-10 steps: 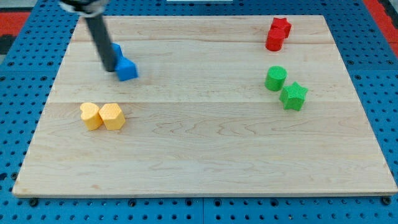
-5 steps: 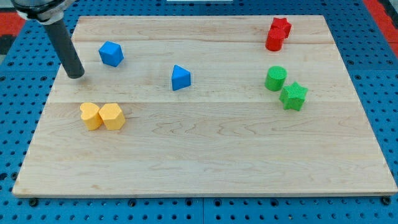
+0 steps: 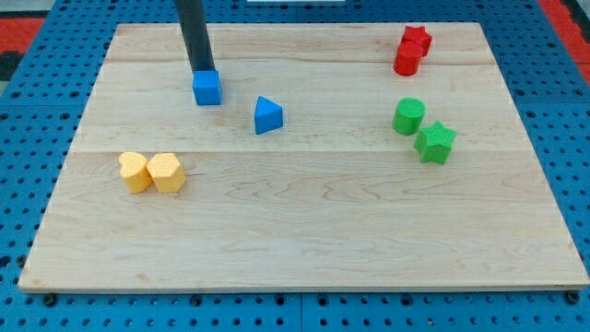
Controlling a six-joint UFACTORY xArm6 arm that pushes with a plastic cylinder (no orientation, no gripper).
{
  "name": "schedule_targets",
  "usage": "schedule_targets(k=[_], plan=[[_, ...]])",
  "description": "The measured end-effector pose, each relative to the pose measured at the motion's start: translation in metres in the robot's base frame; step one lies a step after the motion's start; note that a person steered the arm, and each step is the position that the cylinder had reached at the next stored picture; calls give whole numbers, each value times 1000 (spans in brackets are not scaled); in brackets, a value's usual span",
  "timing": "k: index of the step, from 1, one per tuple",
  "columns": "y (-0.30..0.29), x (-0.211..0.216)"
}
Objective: Slide the blue cube closer to the blue triangle
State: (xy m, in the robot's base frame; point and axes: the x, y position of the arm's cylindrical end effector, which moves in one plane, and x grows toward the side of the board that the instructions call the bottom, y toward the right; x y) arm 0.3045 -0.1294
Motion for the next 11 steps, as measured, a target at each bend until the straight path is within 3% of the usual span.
schedule_targets(k=[4,5,6,7,8,9,10,11], plan=[[-22,-7],[-74,-5],[-51,18],[-15,-5],[42,52],[41,66],[20,122],[9,133]])
